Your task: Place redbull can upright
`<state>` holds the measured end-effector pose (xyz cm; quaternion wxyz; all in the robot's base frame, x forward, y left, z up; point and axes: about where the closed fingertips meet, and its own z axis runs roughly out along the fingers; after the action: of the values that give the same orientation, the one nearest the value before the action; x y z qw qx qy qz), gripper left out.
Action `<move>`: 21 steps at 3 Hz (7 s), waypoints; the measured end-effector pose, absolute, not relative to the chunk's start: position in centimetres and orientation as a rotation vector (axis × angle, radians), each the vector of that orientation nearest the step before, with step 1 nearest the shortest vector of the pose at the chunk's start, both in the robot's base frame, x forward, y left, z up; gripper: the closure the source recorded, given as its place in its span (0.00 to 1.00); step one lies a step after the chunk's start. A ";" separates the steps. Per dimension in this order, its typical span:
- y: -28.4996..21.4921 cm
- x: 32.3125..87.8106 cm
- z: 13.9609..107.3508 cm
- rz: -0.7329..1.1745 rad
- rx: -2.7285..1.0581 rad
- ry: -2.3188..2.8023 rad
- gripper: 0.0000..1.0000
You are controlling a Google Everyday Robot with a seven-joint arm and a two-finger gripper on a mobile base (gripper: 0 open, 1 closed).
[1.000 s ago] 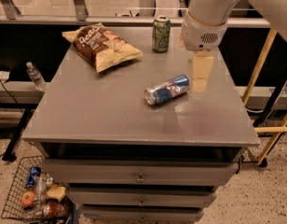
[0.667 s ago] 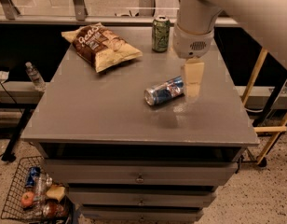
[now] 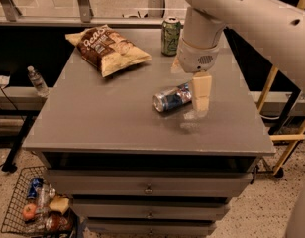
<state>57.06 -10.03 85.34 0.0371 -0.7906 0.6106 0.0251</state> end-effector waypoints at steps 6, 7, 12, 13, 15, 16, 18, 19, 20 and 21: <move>-10.3 56.6 85.8 0.190 -2.408 1.725 0.85; -9.6 55.1 89.9 0.075 -2.359 1.598 1.00; -7.7 57.6 93.7 -0.471 -2.590 0.908 1.00; -7.6 57.6 93.8 -0.506 -2.642 0.768 1.00; -7.5 57.7 94.4 -0.522 -2.651 0.650 1.00; -7.2 57.9 96.4 -0.515 -2.579 0.467 1.00; -7.3 58.0 98.0 -0.512 -2.440 0.092 1.00; -8.3 58.9 97.8 -0.523 -2.391 -0.094 1.00; -8.3 58.9 97.8 -0.523 -2.391 -0.094 1.00; -8.0 58.7 97.7 -0.526 -2.380 -0.197 1.00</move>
Offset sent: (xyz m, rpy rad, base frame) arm -0.0117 -0.0142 -0.0156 0.0471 0.0998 0.0490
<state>58.74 -8.00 97.74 0.3410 -0.9149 -0.0756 -0.2023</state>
